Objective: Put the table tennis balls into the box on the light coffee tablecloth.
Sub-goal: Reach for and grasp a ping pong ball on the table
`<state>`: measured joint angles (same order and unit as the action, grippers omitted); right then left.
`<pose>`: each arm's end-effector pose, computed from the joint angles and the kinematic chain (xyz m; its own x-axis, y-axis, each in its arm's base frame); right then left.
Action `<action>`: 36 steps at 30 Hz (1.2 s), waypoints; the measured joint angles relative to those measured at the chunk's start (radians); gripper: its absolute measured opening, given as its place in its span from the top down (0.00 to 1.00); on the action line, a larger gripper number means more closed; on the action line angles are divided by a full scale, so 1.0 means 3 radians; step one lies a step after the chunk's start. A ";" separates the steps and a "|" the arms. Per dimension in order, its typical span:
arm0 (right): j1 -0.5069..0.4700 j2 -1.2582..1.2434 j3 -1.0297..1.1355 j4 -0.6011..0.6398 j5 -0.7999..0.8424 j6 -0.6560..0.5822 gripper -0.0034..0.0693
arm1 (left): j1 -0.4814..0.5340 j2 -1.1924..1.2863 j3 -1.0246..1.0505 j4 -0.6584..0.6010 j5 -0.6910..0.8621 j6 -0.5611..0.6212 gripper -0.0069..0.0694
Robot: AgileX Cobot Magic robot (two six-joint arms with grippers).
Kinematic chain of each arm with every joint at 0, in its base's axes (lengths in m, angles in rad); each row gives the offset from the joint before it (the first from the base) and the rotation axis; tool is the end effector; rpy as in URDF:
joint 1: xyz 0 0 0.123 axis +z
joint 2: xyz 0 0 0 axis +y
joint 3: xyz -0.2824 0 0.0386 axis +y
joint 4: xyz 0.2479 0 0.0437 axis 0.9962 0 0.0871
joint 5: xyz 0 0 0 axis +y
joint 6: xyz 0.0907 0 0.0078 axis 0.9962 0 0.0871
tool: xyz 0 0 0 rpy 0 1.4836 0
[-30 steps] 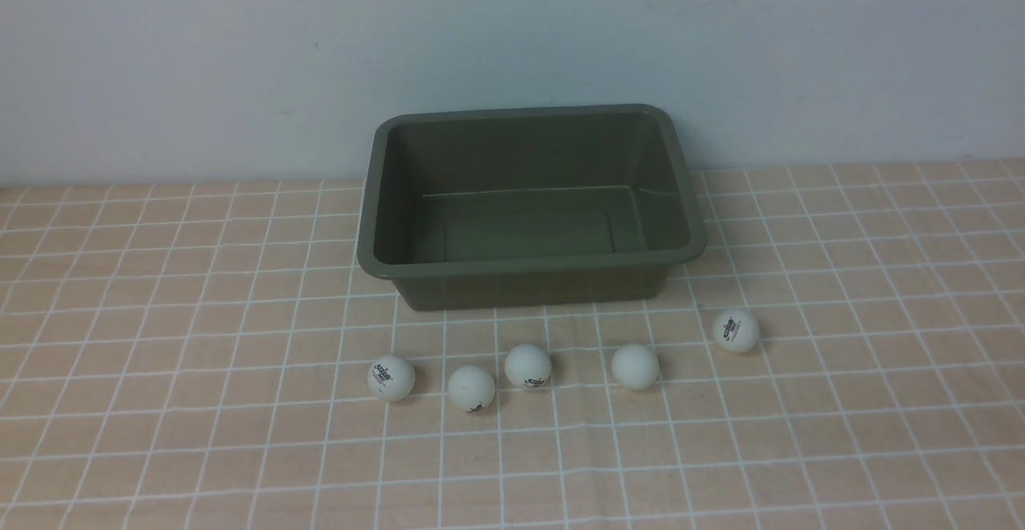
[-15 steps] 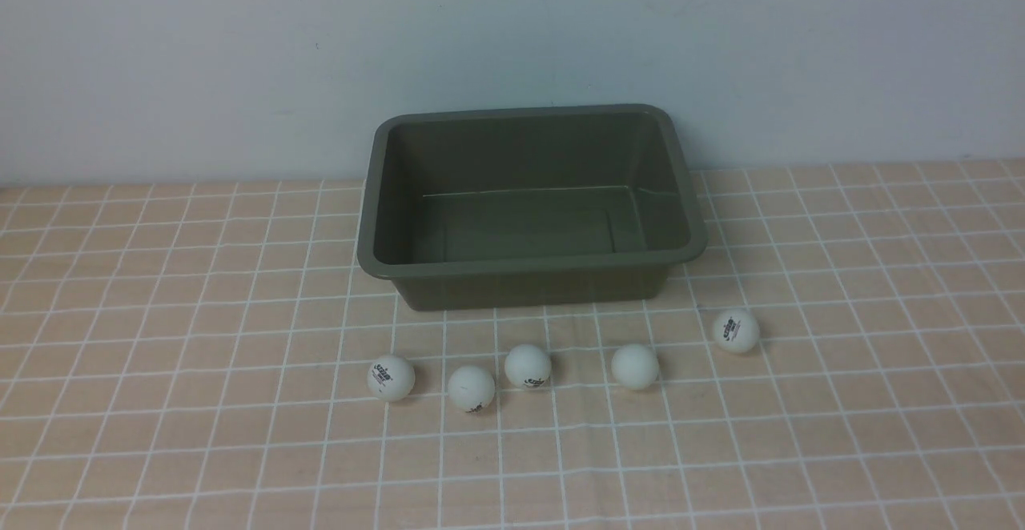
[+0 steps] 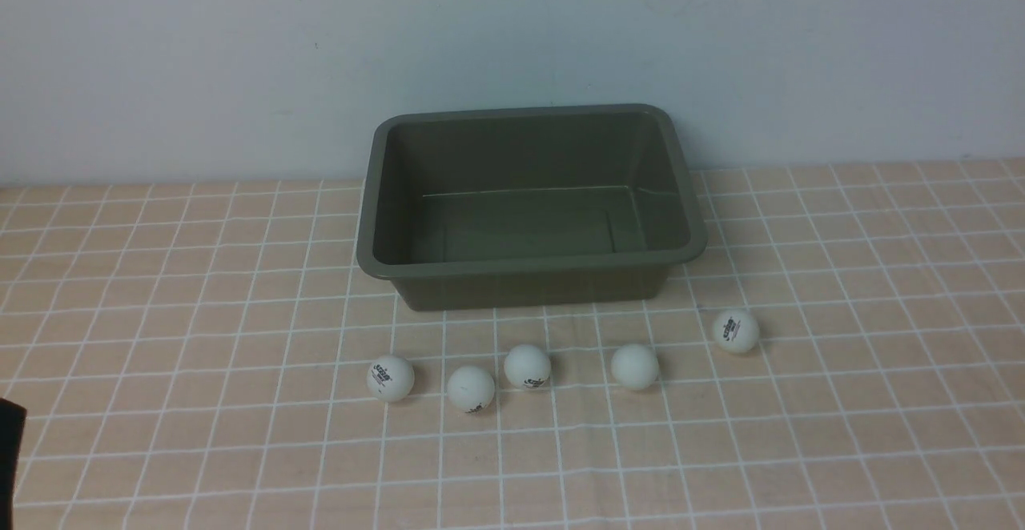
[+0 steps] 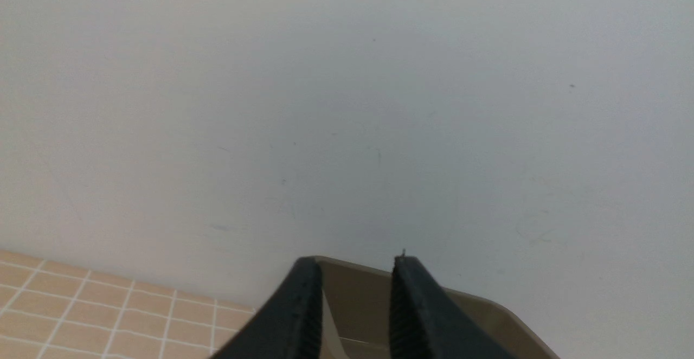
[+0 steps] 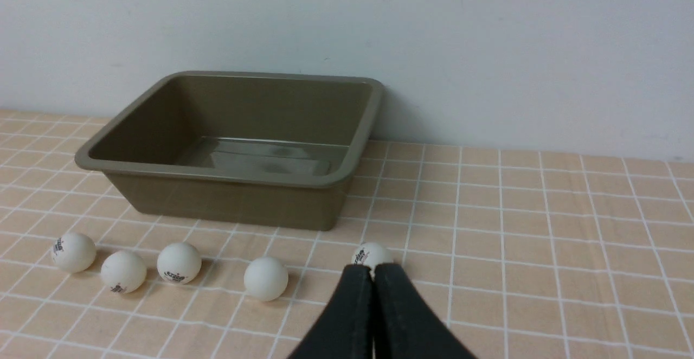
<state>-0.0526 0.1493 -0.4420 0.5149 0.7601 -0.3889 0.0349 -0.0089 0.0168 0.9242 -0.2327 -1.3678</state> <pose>0.0343 0.0292 0.2902 -0.3060 0.0164 -0.9519 -0.2730 0.9564 0.1042 0.0534 -0.0148 0.2204 0.1327 -0.4292 -0.8934 0.2270 0.8906 -0.3941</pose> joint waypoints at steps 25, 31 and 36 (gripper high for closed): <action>0.0000 0.0436 0.0003 0.0988 -0.0185 -0.0929 0.96 | 0.0000 0.0542 -0.0802 0.2838 -0.0848 -0.2000 0.72; 0.0000 0.0436 0.0003 0.0988 -0.0184 -0.0931 0.96 | 0.0000 0.0542 -0.0802 0.2844 -0.0990 -0.0674 0.72; 0.0000 0.0436 0.0003 0.0995 -0.0184 -0.0931 0.96 | 0.0000 0.0542 -0.0802 0.2844 -0.1006 -0.0013 0.72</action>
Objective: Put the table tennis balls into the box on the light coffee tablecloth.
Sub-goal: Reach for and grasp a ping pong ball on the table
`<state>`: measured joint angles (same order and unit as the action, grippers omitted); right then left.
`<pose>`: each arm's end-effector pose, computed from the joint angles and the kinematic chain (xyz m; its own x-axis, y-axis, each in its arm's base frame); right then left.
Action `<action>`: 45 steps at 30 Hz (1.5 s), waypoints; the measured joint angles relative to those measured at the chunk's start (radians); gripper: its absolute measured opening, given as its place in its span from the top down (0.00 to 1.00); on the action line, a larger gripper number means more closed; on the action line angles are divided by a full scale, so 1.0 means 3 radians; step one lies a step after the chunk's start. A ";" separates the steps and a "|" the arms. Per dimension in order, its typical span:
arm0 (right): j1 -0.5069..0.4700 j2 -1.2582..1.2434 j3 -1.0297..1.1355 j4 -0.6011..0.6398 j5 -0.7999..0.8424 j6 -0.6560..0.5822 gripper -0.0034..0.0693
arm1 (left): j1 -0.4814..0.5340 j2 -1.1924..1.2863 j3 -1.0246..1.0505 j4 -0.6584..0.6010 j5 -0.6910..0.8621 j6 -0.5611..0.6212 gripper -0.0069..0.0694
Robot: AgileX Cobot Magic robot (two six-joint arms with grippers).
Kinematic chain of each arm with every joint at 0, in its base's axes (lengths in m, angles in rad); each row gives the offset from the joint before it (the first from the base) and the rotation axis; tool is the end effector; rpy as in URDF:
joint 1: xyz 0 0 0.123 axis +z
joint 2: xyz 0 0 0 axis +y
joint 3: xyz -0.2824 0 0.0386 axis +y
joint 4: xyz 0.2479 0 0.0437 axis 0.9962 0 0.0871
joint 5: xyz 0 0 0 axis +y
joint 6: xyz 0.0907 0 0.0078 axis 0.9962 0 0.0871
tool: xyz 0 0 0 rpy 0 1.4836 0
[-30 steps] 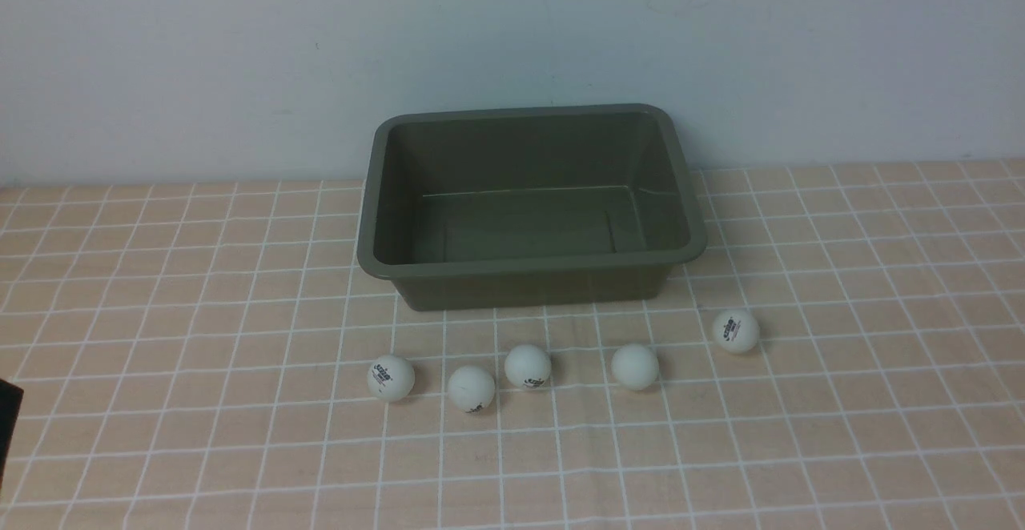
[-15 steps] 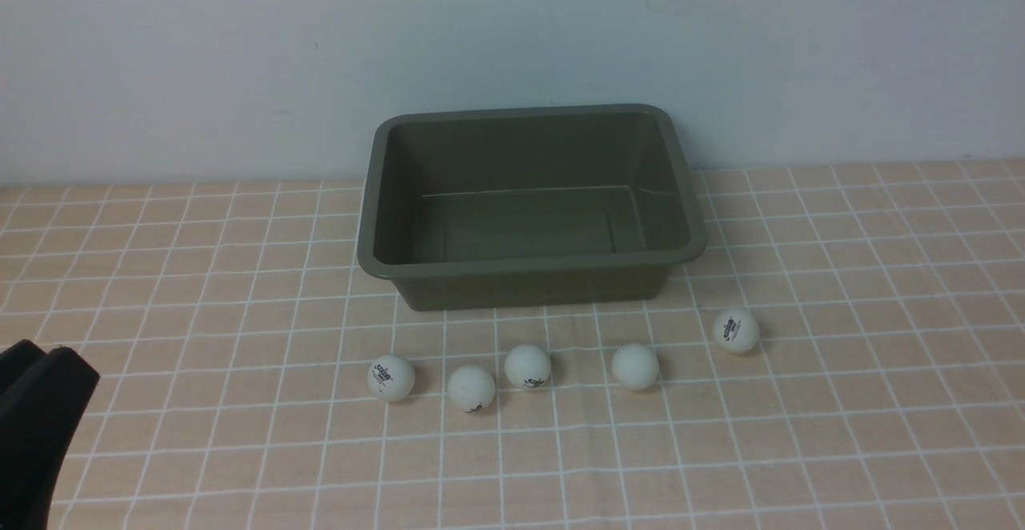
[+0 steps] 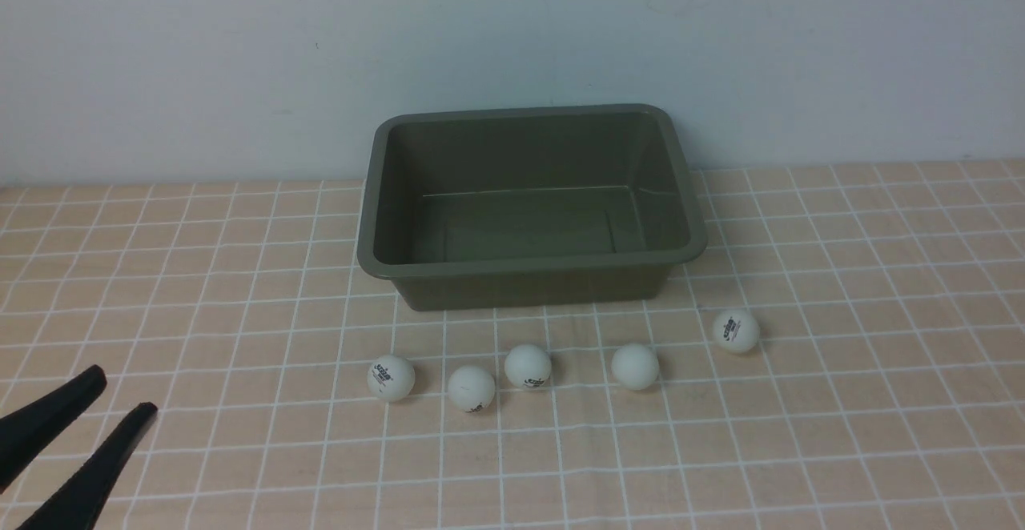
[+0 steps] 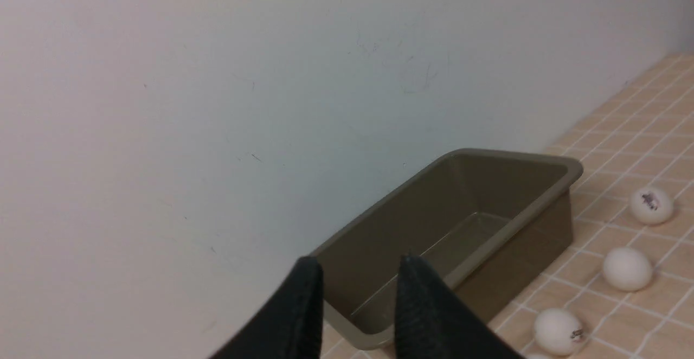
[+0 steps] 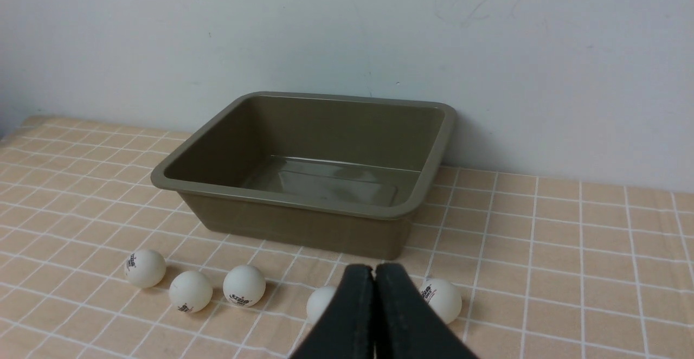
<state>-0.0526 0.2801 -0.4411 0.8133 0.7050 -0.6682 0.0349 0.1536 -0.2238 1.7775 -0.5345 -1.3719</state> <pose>0.0562 0.0400 0.2987 -0.2807 0.0234 -0.9595 -0.4027 0.9046 0.1399 0.0515 -0.0435 0.2682 0.2314 0.3759 -0.8973 0.4081 0.7998 0.4403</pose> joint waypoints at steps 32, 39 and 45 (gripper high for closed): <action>0.0000 0.0000 0.0000 0.0002 0.0121 0.0000 0.96 | 0.0000 0.0000 0.0000 -0.1859 0.3501 0.1418 0.72; 0.0000 0.0000 0.0000 0.0002 0.0121 0.0000 0.96 | 0.0000 0.0020 -0.0020 -0.3883 0.3516 0.2813 0.72; 0.0000 0.0000 0.0000 0.0002 0.0121 0.0000 0.96 | 0.0000 0.0169 -0.0248 -0.5192 0.3593 0.3878 0.72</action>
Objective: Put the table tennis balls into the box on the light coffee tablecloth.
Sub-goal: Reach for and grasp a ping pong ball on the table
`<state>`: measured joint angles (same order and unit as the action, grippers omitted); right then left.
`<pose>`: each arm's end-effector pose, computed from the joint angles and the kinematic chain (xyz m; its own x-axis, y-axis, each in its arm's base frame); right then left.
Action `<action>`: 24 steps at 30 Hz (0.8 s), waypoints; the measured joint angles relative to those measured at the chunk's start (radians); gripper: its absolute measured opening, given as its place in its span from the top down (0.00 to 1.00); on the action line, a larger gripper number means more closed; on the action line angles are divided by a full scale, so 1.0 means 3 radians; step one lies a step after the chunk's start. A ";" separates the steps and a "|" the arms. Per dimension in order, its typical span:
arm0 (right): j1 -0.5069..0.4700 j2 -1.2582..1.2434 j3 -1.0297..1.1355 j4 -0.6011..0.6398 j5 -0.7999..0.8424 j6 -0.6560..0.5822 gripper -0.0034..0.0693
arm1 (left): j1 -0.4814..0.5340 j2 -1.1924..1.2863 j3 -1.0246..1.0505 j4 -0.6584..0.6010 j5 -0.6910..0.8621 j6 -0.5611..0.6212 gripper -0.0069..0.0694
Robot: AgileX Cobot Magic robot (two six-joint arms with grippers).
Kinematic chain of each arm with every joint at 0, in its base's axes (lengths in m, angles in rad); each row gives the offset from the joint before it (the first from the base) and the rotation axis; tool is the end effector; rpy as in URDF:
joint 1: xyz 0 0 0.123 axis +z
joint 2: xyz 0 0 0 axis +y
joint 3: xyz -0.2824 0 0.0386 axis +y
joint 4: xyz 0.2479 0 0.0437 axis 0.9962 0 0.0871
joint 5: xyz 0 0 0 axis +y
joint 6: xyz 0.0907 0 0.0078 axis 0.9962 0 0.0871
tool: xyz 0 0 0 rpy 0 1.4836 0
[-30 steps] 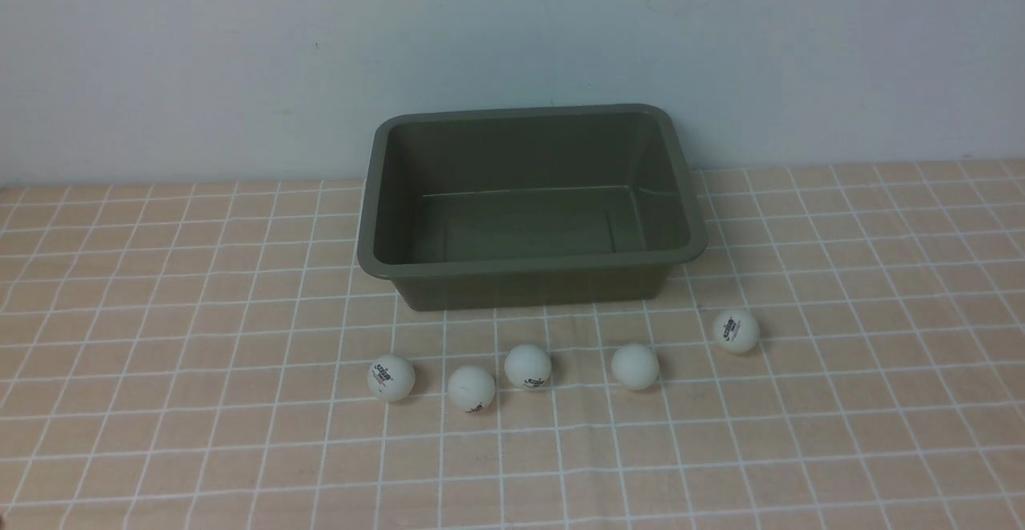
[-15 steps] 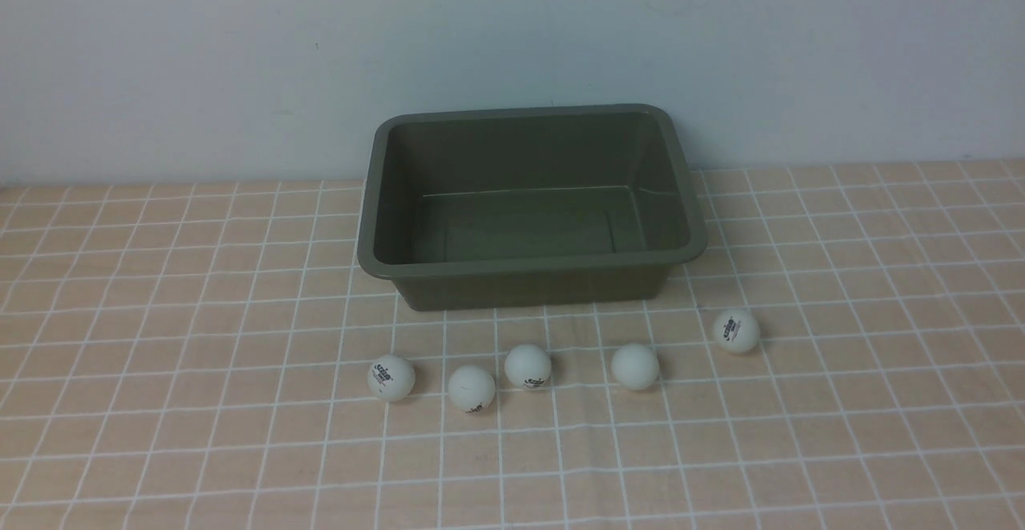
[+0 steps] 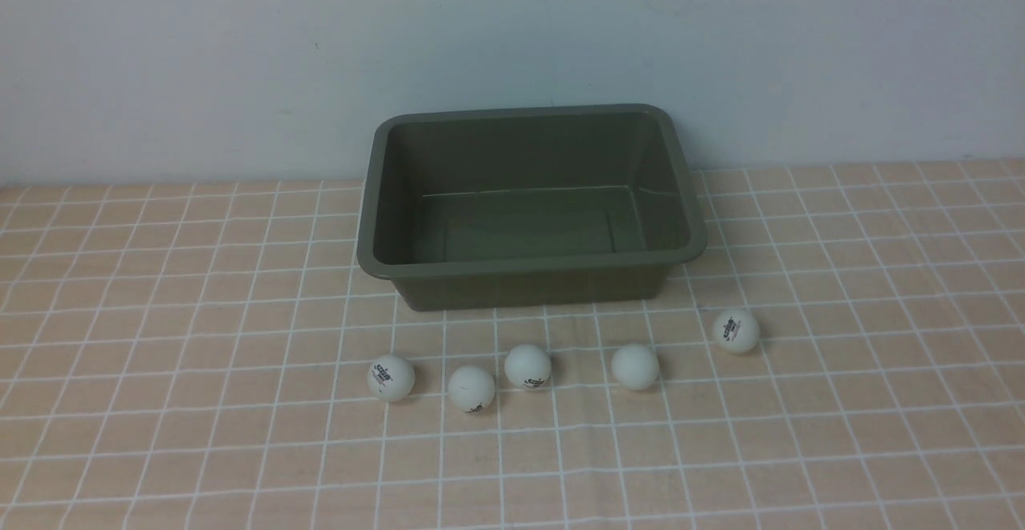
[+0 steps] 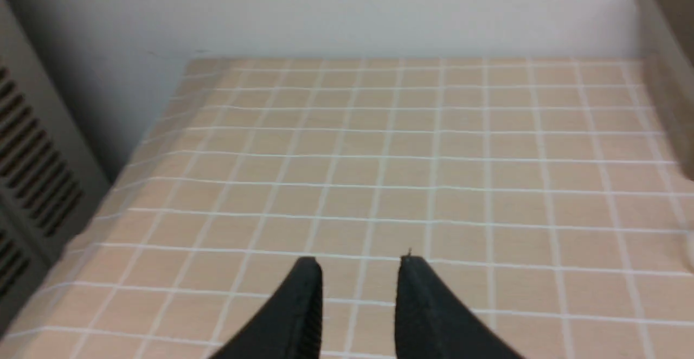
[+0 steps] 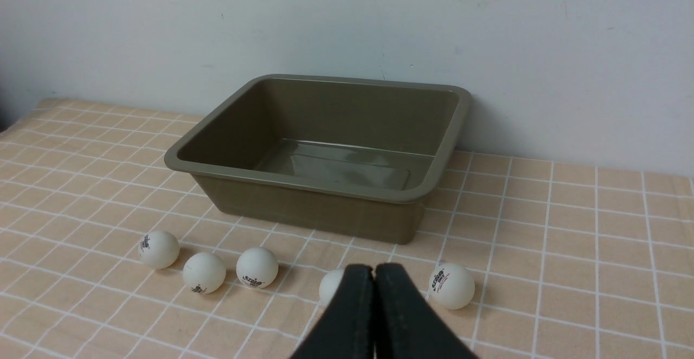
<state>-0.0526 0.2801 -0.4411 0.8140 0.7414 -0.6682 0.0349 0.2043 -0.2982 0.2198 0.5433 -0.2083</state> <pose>0.0546 0.0420 0.2965 -0.3054 0.0116 -0.9522 -0.4223 0.8946 0.1463 0.0585 0.0123 0.2536 -0.3413 -0.0311 -0.9394 -0.1471 0.9889 0.0206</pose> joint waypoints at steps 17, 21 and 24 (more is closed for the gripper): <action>0.0000 0.0074 0.0000 0.0119 0.0081 -0.0637 0.96 | 0.0000 0.1344 -0.0622 -0.2607 0.0347 0.2191 0.72; 0.0000 0.0281 -0.0003 0.0364 0.0283 -0.0727 0.96 | 0.0000 0.1550 -0.0622 -0.3046 0.0347 0.3031 0.72; 0.0000 0.0467 -0.0104 0.0453 0.0468 -0.0881 0.96 | 0.0000 0.1676 -0.0622 -0.3377 0.0360 0.3567 0.72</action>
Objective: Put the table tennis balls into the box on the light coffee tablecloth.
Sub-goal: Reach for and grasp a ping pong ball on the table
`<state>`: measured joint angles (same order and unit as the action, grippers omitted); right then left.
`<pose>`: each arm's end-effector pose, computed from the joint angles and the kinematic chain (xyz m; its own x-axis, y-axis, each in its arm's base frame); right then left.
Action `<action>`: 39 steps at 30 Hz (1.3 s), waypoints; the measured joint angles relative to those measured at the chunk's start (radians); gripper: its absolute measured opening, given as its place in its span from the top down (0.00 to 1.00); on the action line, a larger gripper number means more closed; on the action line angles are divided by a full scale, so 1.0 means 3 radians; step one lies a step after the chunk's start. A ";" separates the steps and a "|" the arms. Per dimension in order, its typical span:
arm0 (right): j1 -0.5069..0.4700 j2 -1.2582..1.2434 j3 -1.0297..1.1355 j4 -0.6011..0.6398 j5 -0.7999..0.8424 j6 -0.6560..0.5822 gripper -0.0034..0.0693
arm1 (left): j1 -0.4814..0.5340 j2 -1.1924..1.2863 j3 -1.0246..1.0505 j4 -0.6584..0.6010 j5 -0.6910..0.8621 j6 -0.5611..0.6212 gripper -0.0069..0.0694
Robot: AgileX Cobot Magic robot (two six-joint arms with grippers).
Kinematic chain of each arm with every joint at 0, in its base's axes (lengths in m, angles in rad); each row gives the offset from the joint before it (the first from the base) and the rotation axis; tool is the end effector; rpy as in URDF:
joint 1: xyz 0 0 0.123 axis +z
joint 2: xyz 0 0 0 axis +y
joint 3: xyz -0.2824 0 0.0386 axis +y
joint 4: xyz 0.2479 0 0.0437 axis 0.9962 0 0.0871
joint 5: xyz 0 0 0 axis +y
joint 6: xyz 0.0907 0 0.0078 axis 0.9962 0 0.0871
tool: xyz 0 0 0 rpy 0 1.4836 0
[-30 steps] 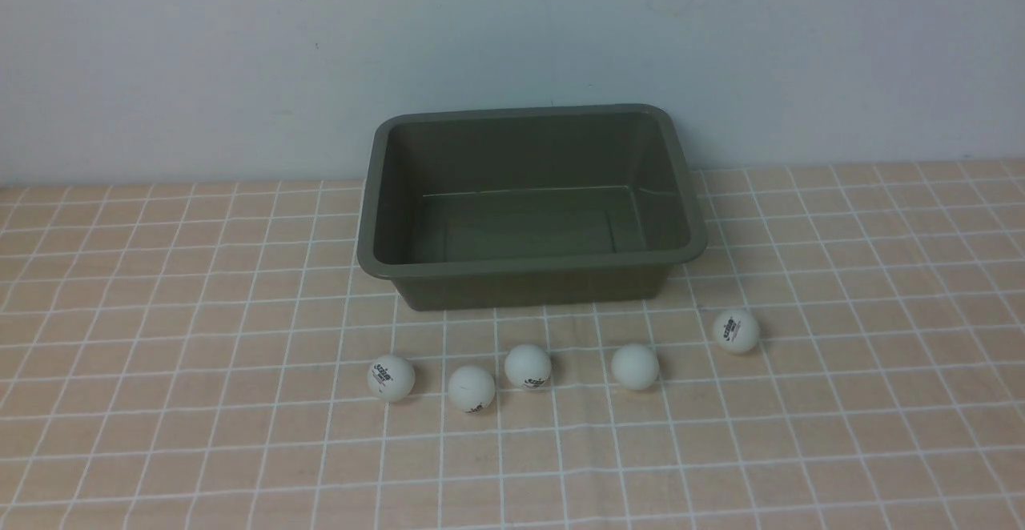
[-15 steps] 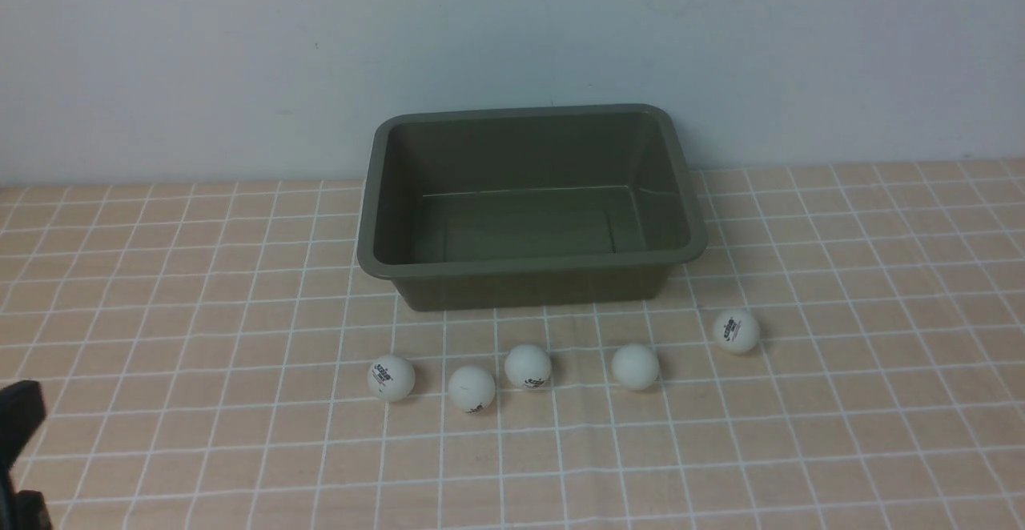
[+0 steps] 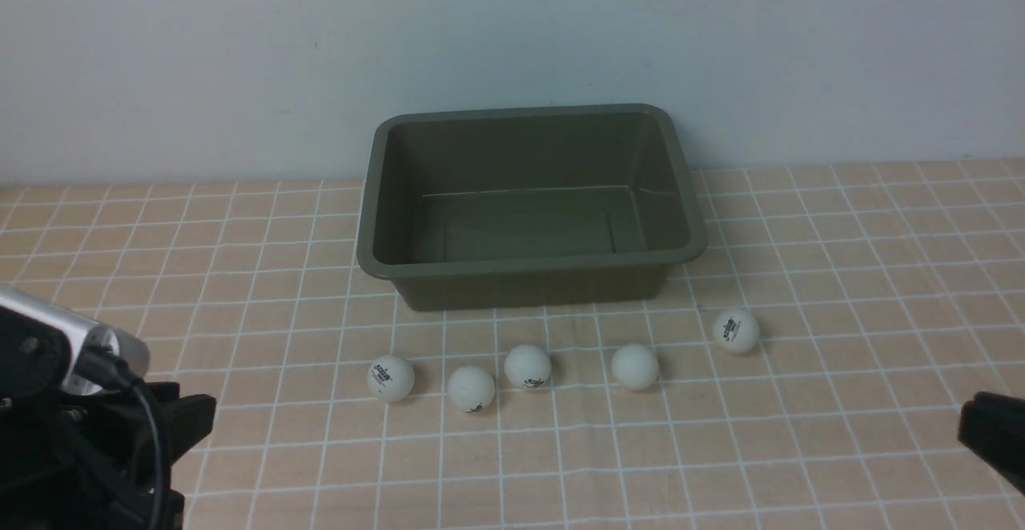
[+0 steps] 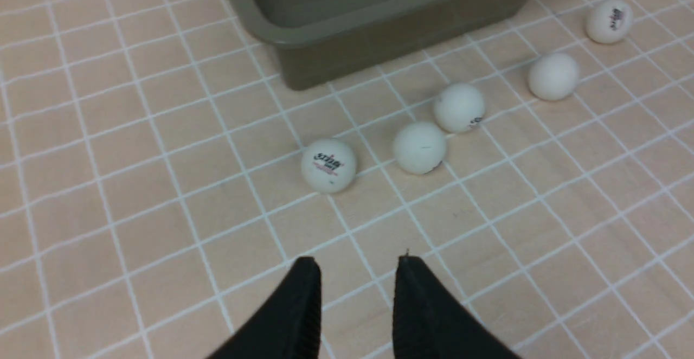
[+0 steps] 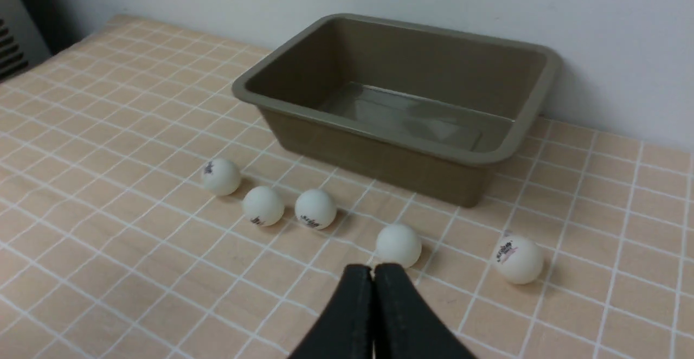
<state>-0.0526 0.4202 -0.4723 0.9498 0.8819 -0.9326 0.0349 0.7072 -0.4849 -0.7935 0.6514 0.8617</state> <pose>0.0690 0.0537 0.2975 -0.3421 -0.1415 -0.9290 -0.5991 0.7945 0.0995 0.1296 -0.0349 0.2756 -0.5184 0.1452 -0.8427 0.4192 0.9021 -0.1024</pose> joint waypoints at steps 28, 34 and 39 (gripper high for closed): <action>0.0510 0.1961 -0.0948 -0.1005 0.0006 0.0131 0.36 | 0.0000 0.0315 -0.0010 -0.0853 0.0068 0.1281 0.67; 0.0537 0.2169 -0.1080 -0.1402 0.0032 0.0522 0.35 | 0.0000 0.0328 -0.0039 -0.0853 -0.0090 0.1098 0.67; 0.0618 0.2550 -0.1524 -0.1586 0.0232 0.0877 0.34 | 0.0000 0.0468 -0.0190 -0.0783 -0.0106 0.0821 0.67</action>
<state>0.1327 1.1852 -0.9294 0.4739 0.9514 -0.6694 0.0349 0.8475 -0.5420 -1.0284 0.6195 1.1081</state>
